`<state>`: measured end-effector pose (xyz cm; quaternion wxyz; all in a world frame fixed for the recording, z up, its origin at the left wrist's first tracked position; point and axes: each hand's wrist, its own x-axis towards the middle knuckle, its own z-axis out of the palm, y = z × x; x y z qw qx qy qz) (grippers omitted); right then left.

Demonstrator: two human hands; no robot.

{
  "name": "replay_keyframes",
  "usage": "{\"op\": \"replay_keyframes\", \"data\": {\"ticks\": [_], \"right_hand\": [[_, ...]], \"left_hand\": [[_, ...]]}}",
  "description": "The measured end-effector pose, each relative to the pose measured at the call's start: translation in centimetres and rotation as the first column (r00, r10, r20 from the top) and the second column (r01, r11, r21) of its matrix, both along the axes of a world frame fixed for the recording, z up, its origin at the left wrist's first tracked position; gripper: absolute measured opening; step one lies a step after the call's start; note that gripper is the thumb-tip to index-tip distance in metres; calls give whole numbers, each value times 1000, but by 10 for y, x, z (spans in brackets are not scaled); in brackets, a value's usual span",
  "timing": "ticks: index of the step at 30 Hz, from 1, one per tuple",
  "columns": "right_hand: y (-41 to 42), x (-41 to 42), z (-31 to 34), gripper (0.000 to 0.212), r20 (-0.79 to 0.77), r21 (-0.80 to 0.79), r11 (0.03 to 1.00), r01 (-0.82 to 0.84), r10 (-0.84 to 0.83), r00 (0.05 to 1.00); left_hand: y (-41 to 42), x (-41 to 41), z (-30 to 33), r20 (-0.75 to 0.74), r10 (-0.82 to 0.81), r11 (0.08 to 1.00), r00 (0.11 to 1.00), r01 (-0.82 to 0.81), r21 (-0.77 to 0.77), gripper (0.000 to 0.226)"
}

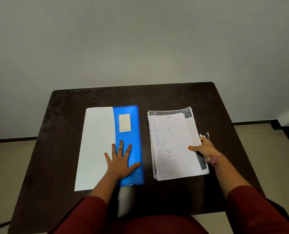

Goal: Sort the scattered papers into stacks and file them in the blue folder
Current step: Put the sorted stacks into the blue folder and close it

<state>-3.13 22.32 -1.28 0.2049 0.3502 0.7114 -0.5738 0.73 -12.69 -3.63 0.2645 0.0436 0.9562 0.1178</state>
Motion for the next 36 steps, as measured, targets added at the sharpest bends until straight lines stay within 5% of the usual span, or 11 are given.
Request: {"op": "replay_keyframes", "data": {"ticks": [12, 20, 29, 36], "right_hand": [[-15, 0, 6, 62, -30, 151, 981, -122, 128, 991], [-22, -5, 3, 61, -21, 270, 943, -193, 206, 978], [-37, -4, 7, 66, 121, 633, 710, -310, 305, 945], [-50, 1, 20, 62, 131, 680, 660, -320, 320, 938]], "left_hand": [[33, 2, 4, -134, -104, 992, 986, 113, 59, 116], [58, 10, -2, -85, -232, 971, 969, 235, 30, 101], [62, 11, -3, -29, -233, 972, 972, 231, -52, 96], [58, 12, 9, -142, -157, 983, 977, 168, 69, 94]]}}
